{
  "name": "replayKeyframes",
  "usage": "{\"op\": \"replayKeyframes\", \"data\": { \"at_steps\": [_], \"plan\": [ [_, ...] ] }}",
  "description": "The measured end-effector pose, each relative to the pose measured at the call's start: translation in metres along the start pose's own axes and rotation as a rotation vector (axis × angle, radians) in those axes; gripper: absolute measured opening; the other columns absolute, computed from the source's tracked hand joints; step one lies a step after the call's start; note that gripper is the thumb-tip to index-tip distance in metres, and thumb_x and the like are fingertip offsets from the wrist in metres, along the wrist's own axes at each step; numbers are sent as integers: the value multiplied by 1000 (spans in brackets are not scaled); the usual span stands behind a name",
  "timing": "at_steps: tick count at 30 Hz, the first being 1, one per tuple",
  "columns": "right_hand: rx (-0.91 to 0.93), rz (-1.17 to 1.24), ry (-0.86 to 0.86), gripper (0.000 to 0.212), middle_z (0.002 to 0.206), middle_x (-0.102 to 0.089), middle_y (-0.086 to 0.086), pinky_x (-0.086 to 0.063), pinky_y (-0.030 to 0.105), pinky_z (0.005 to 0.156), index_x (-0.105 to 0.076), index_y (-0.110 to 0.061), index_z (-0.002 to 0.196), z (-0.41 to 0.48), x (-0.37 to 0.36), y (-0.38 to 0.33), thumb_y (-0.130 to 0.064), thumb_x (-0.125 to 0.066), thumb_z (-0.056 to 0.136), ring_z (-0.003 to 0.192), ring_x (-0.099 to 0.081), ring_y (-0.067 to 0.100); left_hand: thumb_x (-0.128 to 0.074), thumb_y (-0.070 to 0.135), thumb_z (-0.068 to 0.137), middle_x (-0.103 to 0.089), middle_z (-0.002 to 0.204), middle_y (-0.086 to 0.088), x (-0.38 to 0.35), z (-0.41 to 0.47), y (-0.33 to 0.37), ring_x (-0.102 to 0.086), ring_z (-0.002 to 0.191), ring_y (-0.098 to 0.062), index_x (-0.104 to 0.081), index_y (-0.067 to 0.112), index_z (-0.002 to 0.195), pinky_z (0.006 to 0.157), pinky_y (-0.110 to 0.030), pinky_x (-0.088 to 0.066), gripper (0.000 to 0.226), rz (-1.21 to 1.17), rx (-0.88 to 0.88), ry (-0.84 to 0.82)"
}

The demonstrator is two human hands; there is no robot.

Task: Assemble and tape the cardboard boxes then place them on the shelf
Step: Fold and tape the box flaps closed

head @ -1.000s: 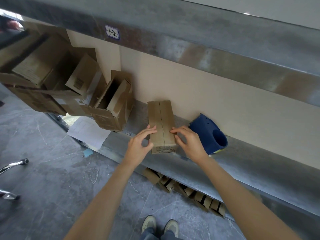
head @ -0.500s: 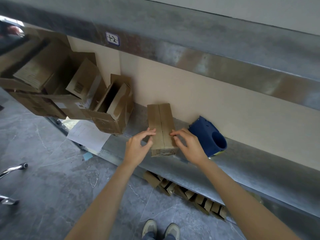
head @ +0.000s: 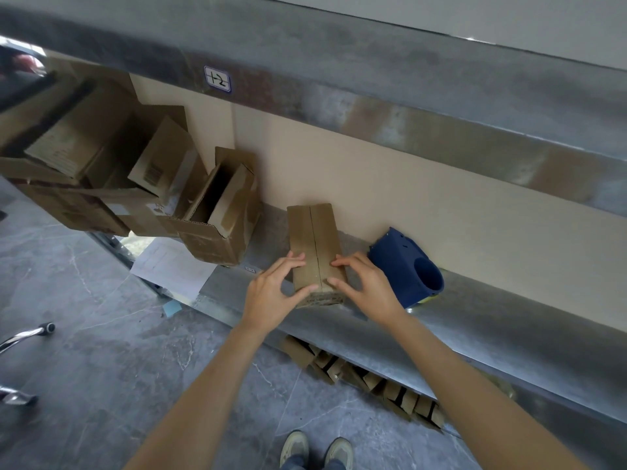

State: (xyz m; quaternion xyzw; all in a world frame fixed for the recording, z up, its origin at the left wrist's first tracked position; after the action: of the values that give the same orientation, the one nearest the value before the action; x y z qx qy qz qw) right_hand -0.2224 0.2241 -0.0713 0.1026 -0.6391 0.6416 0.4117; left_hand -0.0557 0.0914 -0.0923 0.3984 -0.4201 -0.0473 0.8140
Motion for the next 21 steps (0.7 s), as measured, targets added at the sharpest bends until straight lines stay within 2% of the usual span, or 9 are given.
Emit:
{"op": "replayKeyframes", "data": {
  "at_steps": [3, 8, 11, 14, 16, 19, 21],
  "plan": [
    [-5, 23, -72, 58, 122, -56, -9, -35, 10, 102, -62, -16, 127, -2, 4, 7, -46, -72, 78, 121, -49, -1, -71, 61, 77, -56, 137, 20, 1, -1, -3, -41, 137, 3, -62, 24, 124, 102, -21, -42, 60, -23, 2, -56],
    [20, 19, -64, 60, 123, -56, -5, -33, 9, 103, -62, -13, 127, -2, 2, 8, -41, -74, 75, 123, -47, -1, -72, 61, 74, -53, 137, 25, -1, -2, -2, -37, 137, 7, -61, 26, 125, 101, -10, -35, 63, -53, 44, -46],
    [27, 7, -73, 62, 126, -57, -2, -33, 8, 103, -62, -13, 128, -2, 4, 8, -40, -76, 74, 123, -46, -2, -75, 58, 74, -51, 139, 26, 1, -2, -4, -35, 139, 7, -60, 28, 127, 105, -20, -36, 64, -68, 59, -85],
    [56, -38, -108, 63, 130, -57, 1, -38, 19, 104, -61, -13, 129, 1, 8, 9, -34, -80, 74, 123, -49, 5, -77, 57, 74, -47, 143, 28, 7, 0, -7, -32, 140, 9, -57, 32, 132, 109, -30, -36, 67, -55, 52, -178],
    [60, -46, -88, 58, 129, -57, -1, -39, 23, 107, -61, -13, 129, 0, 7, 8, -30, -80, 76, 125, -50, 7, -77, 54, 76, -47, 144, 28, 8, 0, -6, -31, 140, 10, -57, 32, 132, 107, -27, -39, 64, -15, 33, -173],
    [55, -31, -56, 55, 128, -55, -4, -36, 20, 108, -61, -12, 128, -4, 3, 7, -29, -79, 78, 128, -47, 5, -76, 52, 79, -46, 143, 28, 4, -2, -3, -28, 141, 10, -56, 30, 133, 102, -23, -39, 62, 17, 33, -150],
    [52, -41, -47, 56, 127, -55, -3, -33, 12, 104, -62, -11, 126, -3, 1, 7, -29, -82, 77, 127, -46, 2, -74, 55, 79, -44, 144, 29, 3, -2, -3, -26, 142, 10, -53, 31, 135, 101, -24, -38, 65, 21, 34, -170]
  ]
}}
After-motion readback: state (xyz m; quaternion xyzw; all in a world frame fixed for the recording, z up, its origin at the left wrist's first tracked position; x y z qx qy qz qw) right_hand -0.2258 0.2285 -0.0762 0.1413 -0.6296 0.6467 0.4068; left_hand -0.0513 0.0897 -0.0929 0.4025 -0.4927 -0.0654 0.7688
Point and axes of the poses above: each hand's wrist, its own z-axis towards the middle knuckle, its own x-axis out of the back of the hand, y = z × x, the point moved 2 cm from there along z, towards the middle knuckle
